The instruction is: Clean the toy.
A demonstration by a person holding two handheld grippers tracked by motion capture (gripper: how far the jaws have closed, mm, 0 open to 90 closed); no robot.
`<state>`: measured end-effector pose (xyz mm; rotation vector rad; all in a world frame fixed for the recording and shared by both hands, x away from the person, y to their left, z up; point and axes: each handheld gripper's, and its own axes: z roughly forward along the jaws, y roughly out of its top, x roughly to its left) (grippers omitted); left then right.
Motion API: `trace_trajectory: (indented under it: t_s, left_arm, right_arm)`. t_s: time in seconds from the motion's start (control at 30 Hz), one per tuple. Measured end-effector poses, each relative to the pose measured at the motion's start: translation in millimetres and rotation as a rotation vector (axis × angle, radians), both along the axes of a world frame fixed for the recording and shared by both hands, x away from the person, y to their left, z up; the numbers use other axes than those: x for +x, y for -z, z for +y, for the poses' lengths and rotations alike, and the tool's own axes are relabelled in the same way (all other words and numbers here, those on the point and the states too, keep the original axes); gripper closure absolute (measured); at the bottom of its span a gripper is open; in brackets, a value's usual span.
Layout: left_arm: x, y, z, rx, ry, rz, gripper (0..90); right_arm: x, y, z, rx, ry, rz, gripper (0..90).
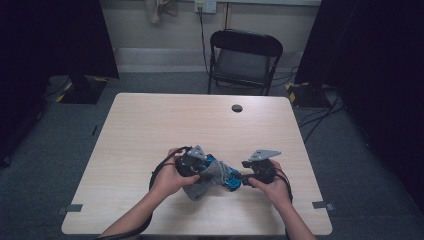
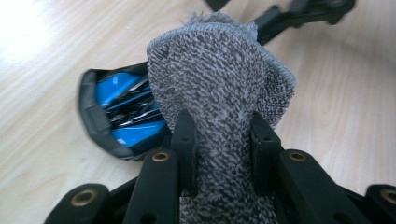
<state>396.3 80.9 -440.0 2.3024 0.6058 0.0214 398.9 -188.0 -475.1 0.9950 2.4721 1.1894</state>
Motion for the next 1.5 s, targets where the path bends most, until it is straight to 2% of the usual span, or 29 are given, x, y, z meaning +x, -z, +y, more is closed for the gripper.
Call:
trace_trajectory:
  t_s: [0.1, 0.2, 0.3, 0.43, 0.47, 0.5, 0.53, 0.67, 0.8, 0.93, 1.13, 1.27, 1.33, 1.4, 1.5]
  left_arm:
    - [-3.5, 1.2, -3.3, 0.001, 0.024, 0.007, 69.7]
    - [-5.3, 5.1, -6.0, 0.005, 0.039, 0.012, 69.7]
    - [-4.9, 10.1, -7.5, 0.005, 0.032, 0.023, 69.6]
    - [-4.9, 13.2, -9.1, 0.013, 0.038, 0.029, 69.6]
    - [-5.2, 13.0, -9.5, 0.014, 0.039, 0.029, 69.6]
    - [-5.3, 12.9, -9.6, 0.014, 0.039, 0.026, 69.6]
    - [-5.2, 13.0, -9.6, 0.014, 0.040, 0.027, 69.6]
    - [-5.0, 14.7, -9.3, 0.020, 0.044, 0.026, 69.6]
    - [-6.3, 16.3, -9.3, 0.013, 0.040, 0.026, 69.5]
    - [-11.8, 15.4, -11.8, 0.017, 0.066, 0.023, 69.6]
    - [-18.9, 21.1, -20.8, 0.041, 0.117, 0.032, 69.5]
    - [-24.2, 23.7, -29.2, 0.024, 0.143, 0.050, 69.5]
    - [-26.9, 25.2, -34.8, 0.042, 0.160, 0.040, 69.5]
    - [-25.5, 27.4, -37.6, 0.068, 0.140, 0.034, 69.5]
    - [-17.2, 28.2, -34.4, 0.060, 0.100, 0.040, 69.5]
  right_arm:
    - [1.7, 2.6, 2.1, -0.026, 0.001, -0.009, 43.0]
    - [3.3, 3.7, 2.3, -0.019, -0.012, 0.000, 46.8]
    - [3.8, 3.5, 3.9, -0.017, -0.016, 0.002, 50.4]
    - [4.5, 3.2, 3.4, -0.011, -0.030, 0.023, 54.5]
    - [4.8, 3.3, 2.4, -0.006, -0.036, 0.036, 58.1]
    - [4.8, 3.5, 1.6, -0.009, -0.064, 0.050, 60.3]
    - [4.9, 3.4, 0.9, -0.009, -0.062, 0.053, 59.8]
    - [4.3, 3.1, 0.8, -0.003, -0.076, 0.061, 67.4]
    - [5.0, 3.3, 0.6, 0.005, -0.074, 0.073, 67.6]
    - [4.5, 4.7, -0.9, 0.022, -0.068, 0.075, 67.6]
    - [3.4, 3.4, -0.2, 0.010, -0.056, 0.083, 67.8]
    - [3.7, 3.9, -0.8, 0.016, -0.054, 0.085, 67.9]
    - [3.7, 3.9, -1.0, 0.015, -0.053, 0.087, 67.9]
    - [3.8, 3.9, -1.1, 0.018, -0.052, 0.090, 68.1]
    - [3.7, 4.1, -1.6, 0.018, -0.051, 0.091, 68.3]
